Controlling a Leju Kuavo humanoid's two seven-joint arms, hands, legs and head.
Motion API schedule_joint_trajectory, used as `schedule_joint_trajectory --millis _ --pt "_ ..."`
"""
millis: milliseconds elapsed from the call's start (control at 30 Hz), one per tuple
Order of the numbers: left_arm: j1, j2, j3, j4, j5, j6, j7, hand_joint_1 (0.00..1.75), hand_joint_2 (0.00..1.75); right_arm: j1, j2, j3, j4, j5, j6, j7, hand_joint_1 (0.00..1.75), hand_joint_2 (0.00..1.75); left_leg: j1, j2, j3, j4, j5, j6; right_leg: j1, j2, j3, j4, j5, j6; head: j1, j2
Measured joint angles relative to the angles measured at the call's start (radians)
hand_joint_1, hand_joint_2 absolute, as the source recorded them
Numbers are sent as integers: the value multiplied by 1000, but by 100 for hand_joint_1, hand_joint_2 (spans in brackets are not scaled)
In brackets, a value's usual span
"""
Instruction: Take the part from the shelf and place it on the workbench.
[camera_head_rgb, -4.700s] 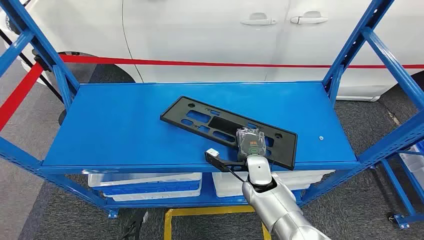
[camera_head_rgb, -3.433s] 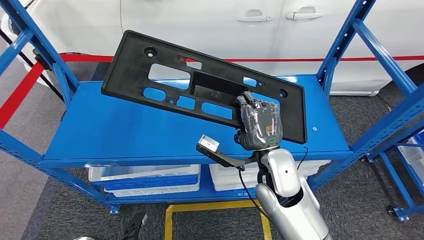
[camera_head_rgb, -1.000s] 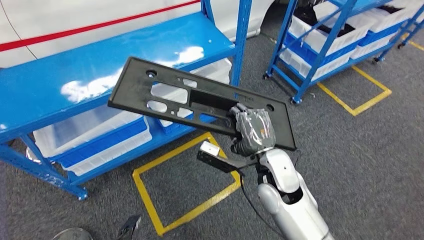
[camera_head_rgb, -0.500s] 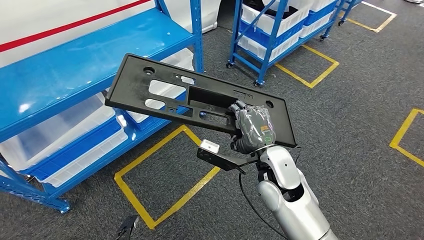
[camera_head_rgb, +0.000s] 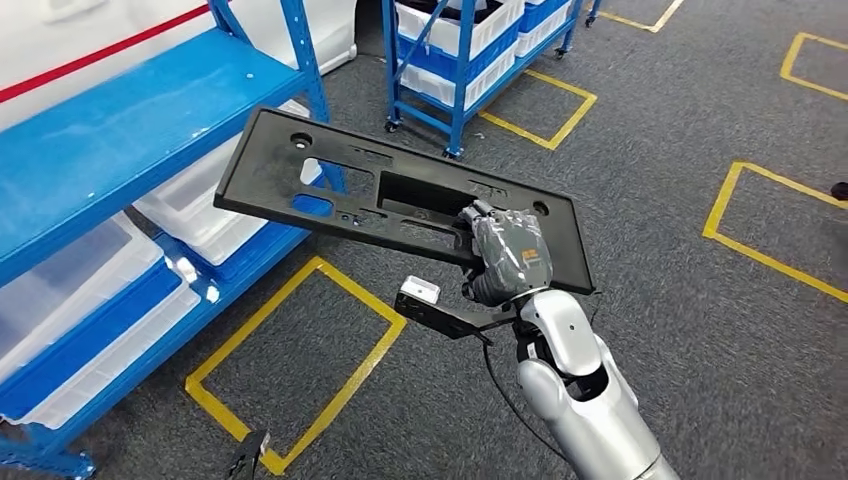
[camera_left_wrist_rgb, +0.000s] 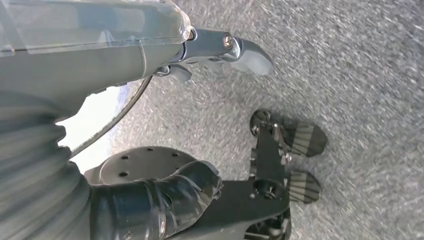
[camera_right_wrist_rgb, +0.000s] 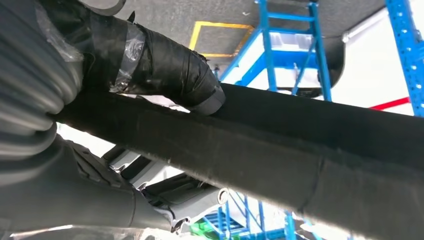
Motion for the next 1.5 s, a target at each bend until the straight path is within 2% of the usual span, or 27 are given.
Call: schedule_joint_trajectory --millis 33,100,167,200,233,267,300,400,467,533,600,667,733,767,800,833,900,967,1033,1100,1200,1267,1300,1367,1400,1433,1500 --pt "-1 0 2 0 -4 0 -1 0 175 0 -2 0 0 -1 1 0 175 175 2 11 2 -9 3 3 -1 1 -3 0 1 6 -1 0" --pt "-3 -1 3 0 -21 3 -2 0 175 -2 -6 0 -1 -2 3 1 175 175 7 32 8 -27 12 12 2 -33 -19 27 -18 17 2 0" --pt "-3 -1 3 0 -40 8 5 0 175 -6 -8 0 -1 -2 6 1 175 175 7 54 9 -35 17 19 -1 -80 -71 132 -74 27 7 0" --pt "-2 -1 3 0 -47 9 10 0 175 -7 -9 0 -1 -3 8 1 175 175 6 66 9 -35 17 20 -6 -89 -104 197 -101 32 7 0" --pt "-2 0 3 0 -53 8 13 0 175 -8 -10 0 0 -3 10 1 175 175 6 78 8 -35 16 21 -12 -93 -132 250 -117 37 8 0" --pt "-2 0 3 0 -57 7 14 0 175 -8 -11 0 1 -3 13 1 175 175 5 90 8 -34 15 20 -18 -95 -141 267 -112 42 8 0" --pt "-3 0 3 0 -60 6 15 0 175 -8 -12 0 1 -4 15 1 175 175 6 101 8 -32 14 18 -22 -99 -132 245 -89 45 8 0" --pt "-5 0 3 0 -72 3 15 0 175 -16 -12 0 0 -5 17 1 175 175 4 129 11 -24 4 4 -22 -151 -36 54 -1 45 8 0" --pt "-6 0 2 0 -79 6 15 0 175 -21 -12 0 -1 -6 17 2 175 175 -1 144 11 -21 0 -8 -10 -171 -15 0 8 35 7 0" --pt "-7 0 2 0 -85 9 16 0 175 -22 -15 0 -2 -6 18 4 175 175 1 159 12 -21 -3 -20 -7 -150 -20 -4 12 21 5 0" --pt "-8 0 2 -1 -88 11 17 0 175 -24 -18 0 -3 -6 18 6 175 175 7 134 3 4 -27 -29 -10 -130 -19 -11 19 5 5 0" --pt "-7 1 2 -1 -90 13 17 0 175 -25 -18 0 -5 -6 18 6 175 175 9 83 -40 105 -87 -31 -11 -111 -19 -16 23 -8 4 0" --pt "-4 2 2 -1 -96 15 23 0 175 -24 -18 0 -4 -6 19 6 175 175 8 62 -105 239 -139 -31 -8 -87 -20 -13 24 -12 3 0" --pt "-3 2 2 -1 -100 17 27 0 175 -23 -18 0 -3 -6 20 6 175 175 8 60 -124 273 -141 -30 -6 -73 -21 -11 24 -13 3 0" --pt "-2 2 2 -1 -103 18 30 0 175 -22 -19 0 -2 -6 21 6 175 175 8 58 -125 267 -122 -29 -5 -58 -22 -8 24 -13 3 0" --pt "-2 2 1 -1 -107 18 34 0 175 -22 -19 0 -2 -6 21 6 175 175 8 53 -106 218 -86 -27 -5 -43 -22 -5 23 -12 3 0" --pt "-2 3 1 -1 -112 19 40 0 175 -25 -19 0 -2 -6 21 6 175 175 11 15 -48 81 -21 -21 -6 -16 -26 5 21 -6 3 0" --pt "-2 3 0 -1 -117 21 48 0 175 -28 -18 0 -2 -6 21 6 175 175 12 -17 -19 14 -5 -17 -8 6 -38 13 22 5 4 0" --pt "-3 3 0 -2 -121 24 54 0 175 -28 -19 0 -1 -6 21 6 175 175 11 -7 -17 8 -4 -10 -11 27 -48 11 30 19 4 0" --pt "-4 3 1 -2 -123 25 57 0 175 -28 -23 0 0 -6 21 5 175 175 12 17 -13 -3 5 4 -9 -2 -58 27 19 29 6 0" --pt "-3 3 1 -2 -123 26 57 0 175 -31 -26 0 1 -7 21 5 175 175 8 53 -11 -11 10 19 -10 -83 -126 173 -62 38 13 0" --pt "-2 4 1 -2 -123 26 58 0 175 -29 -27 0 3 -7 21 5 175 175 5 80 -12 -9 8 20 -16 -94 -172 269 -93 43 13 0" --pt "-2 4 1 -2 -123 26 58 0 175 -28 -27 0 4 -7 21 5 175 175 4 93 -12 -9 7 20 -18 -97 -172 269 -83 44 13 0" --pt "-3 4 1 -2 -125 26 60 0 175 -29 -28 0 6 -7 21 5 175 175 4 116 -8 -7 2 16 -18 -116 -114 163 -23 43 13 0" --pt "-4 4 1 -2 -126 26 62 0 175 -31 -28 0 7 -7 21 5 175 175 3 125 -6 -7 -1 12 -12 -140 -77 97 -1 39 13 0" --pt "-4 4 1 -2 -129 26 65 0 175 -34 -28 0 7 -7 21 5 175 175 1 134 -4 -7 -3 8 -6 -158 -49 43 14 34 13 0" --pt "-4 4 1 -2 -135 26 69 0 175 -39 -28 1 7 -8 21 4 175 175 -3 151 0 -8 -7 -2 7 -172 -33 5 16 25 13 0"
